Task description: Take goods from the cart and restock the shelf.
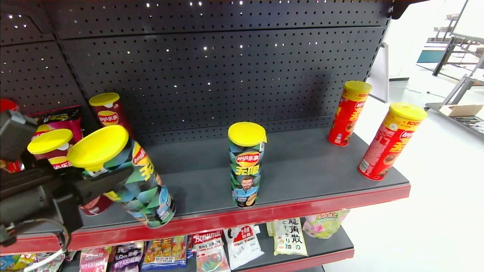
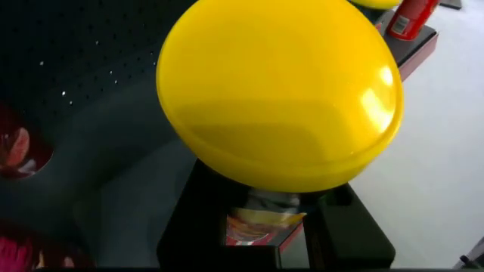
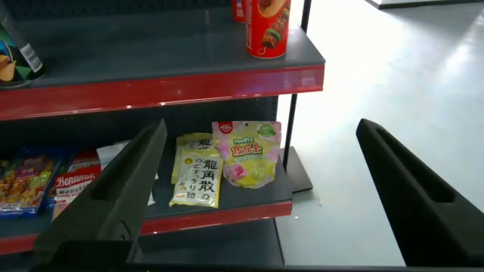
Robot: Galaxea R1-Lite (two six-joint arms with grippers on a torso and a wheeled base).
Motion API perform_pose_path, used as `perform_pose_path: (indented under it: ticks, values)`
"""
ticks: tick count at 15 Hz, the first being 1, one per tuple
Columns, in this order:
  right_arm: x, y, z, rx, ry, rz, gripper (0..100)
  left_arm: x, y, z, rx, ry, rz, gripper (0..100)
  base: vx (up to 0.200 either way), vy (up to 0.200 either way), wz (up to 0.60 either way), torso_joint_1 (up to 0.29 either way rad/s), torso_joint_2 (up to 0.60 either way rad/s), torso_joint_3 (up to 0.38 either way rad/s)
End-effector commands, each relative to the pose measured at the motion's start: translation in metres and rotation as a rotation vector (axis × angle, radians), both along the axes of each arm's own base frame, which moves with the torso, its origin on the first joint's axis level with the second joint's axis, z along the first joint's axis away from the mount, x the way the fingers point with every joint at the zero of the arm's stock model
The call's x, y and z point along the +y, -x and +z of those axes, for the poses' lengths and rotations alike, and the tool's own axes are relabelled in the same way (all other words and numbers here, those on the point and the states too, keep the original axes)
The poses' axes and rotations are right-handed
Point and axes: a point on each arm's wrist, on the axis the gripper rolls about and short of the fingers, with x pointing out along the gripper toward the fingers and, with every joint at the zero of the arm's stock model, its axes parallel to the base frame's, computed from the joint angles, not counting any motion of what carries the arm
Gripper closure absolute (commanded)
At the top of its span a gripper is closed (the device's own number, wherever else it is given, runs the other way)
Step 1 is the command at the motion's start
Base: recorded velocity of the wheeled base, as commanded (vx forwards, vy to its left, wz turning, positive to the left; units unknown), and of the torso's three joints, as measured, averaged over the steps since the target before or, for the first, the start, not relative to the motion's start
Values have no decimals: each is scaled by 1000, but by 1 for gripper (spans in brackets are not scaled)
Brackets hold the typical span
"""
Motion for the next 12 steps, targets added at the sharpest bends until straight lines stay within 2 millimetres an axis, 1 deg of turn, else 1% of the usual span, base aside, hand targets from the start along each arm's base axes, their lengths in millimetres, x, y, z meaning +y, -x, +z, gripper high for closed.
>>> perform_pose_path:
  ticks: [1,3,4,5,6,8,10,12]
  values:
    - [0,0,0,1,0,1,0,-17,-50,1,41,-13,-3,100,0,0,0,0,0,0]
    - [0,0,0,1,0,1,0,-24,-71,7,36,-17,-7,100,0,0,0,0,0,0]
    - [0,0,0,1,0,1,0,-32,-85,11,28,-17,-6,100,0,0,0,0,0,0]
    - [0,0,0,1,0,1,0,-36,-94,12,29,-17,-1,100,0,0,0,0,0,0]
    - [0,0,0,1,0,1,0,-50,-114,4,54,-32,2,100,0,0,0,0,0,0]
    - [0,0,0,1,0,1,0,-72,-144,-10,25,-24,-36,100,0,0,0,0,0,0]
    - [0,0,0,1,0,3,0,-97,-162,-20,-4,-14,-87,100,0,0,0,0,0,0]
    - [0,0,0,1,0,1,0,-108,-179,-25,-11,-13,-96,100,0,0,0,0,0,0]
